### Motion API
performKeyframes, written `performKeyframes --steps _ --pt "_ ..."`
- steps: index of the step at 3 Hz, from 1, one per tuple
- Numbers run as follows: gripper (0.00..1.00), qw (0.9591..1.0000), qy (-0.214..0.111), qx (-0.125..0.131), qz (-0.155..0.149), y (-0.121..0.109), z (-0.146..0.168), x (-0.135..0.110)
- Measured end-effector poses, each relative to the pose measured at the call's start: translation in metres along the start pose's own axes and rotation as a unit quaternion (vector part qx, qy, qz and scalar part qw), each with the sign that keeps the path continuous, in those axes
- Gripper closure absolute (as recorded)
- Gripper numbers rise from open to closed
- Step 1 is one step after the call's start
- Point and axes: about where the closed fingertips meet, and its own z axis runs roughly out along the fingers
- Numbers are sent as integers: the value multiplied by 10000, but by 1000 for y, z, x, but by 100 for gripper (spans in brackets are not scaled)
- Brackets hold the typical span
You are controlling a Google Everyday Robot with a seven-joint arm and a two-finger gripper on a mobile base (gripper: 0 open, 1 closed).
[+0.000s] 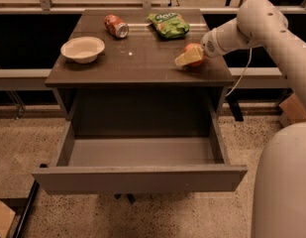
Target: Place apple into top drawer
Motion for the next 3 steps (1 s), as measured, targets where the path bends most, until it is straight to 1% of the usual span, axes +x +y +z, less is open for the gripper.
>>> performKeyframes --steps 1,2,3 --pt "50 9999 49 90 -23 -1 -6 4" --pt "81 9992 81 114 -369 16 -23 -9" --pt "100 9969 -3 31 -792 39 -36 -29"
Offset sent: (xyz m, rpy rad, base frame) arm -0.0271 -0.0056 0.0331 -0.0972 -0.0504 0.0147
